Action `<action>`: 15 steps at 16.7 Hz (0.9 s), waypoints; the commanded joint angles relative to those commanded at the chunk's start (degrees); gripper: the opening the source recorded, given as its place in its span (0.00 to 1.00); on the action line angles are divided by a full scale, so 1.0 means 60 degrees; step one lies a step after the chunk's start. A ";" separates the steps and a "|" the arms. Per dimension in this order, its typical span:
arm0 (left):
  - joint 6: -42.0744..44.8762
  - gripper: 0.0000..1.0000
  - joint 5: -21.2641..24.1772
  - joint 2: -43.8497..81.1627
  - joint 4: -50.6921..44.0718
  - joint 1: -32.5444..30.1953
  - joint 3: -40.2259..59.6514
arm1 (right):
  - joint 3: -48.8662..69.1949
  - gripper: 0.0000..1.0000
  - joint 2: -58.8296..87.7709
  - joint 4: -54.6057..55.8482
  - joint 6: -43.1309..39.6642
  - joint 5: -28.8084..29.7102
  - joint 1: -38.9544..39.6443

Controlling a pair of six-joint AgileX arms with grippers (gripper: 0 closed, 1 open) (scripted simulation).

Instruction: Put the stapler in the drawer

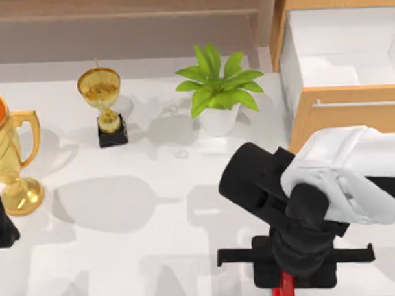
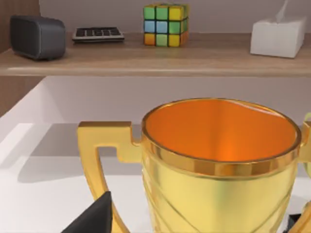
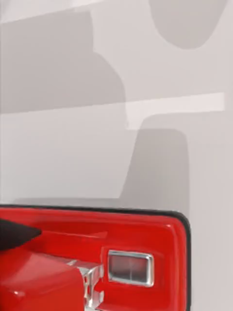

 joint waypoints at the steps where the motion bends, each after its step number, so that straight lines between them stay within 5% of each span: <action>1: 0.0000 1.00 0.0000 0.0000 0.0000 0.0000 0.0000 | 0.0167 0.00 -0.0094 -0.0015 -0.0053 0.0001 -0.0062; 15: 0.0000 1.00 0.0000 0.0000 0.0000 0.0000 0.0000 | 0.7221 0.00 0.1788 -0.1562 -0.3281 0.0141 -0.3244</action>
